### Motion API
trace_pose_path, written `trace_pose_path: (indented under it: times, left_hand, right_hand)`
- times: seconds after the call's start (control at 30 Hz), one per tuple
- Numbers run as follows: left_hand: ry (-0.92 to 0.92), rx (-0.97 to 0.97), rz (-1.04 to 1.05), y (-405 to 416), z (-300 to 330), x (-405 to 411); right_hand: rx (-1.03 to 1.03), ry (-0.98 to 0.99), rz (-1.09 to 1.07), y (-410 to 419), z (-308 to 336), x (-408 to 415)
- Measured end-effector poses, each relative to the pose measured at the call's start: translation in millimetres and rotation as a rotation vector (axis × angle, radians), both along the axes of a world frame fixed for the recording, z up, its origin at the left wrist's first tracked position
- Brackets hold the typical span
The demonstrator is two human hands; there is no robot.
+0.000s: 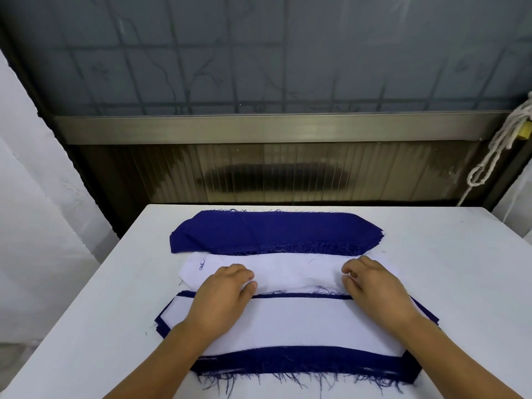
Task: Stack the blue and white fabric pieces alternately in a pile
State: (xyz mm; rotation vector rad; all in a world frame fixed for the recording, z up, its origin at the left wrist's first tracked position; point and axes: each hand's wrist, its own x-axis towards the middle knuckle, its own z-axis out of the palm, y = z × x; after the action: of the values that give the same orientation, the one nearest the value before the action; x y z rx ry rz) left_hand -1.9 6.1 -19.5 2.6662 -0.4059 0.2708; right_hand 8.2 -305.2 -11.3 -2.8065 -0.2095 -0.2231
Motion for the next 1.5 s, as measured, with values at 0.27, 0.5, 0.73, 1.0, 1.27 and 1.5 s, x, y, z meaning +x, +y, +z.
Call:
trace_pose_path:
  times: [0.27,0.5,0.73,1.0,1.27,1.5]
  left_hand:
    - [-0.014,0.094,0.080,9,-7,24]
    - [-0.157,0.138,0.168,-7,11,68]
    - [-0.081,0.162,0.182,-4,-15,79]
    - [-0.184,0.186,0.189,-4,-15,79]
    - [-0.233,0.261,0.148,-7,-6,77]
    - [-0.198,0.210,0.200,-7,-11,77]
  right_hand:
    - [-0.131,0.015,-0.077,-4,-2,25]
    - [0.032,-0.124,-0.023,22,7,57]
    - [-0.023,-0.025,-0.002,22,-15,77]
    - [-0.076,-0.114,-0.045,22,-18,75]
    - [-0.058,-0.271,-0.068,28,-12,72]
    - [0.014,-0.335,-0.086,29,-11,72]
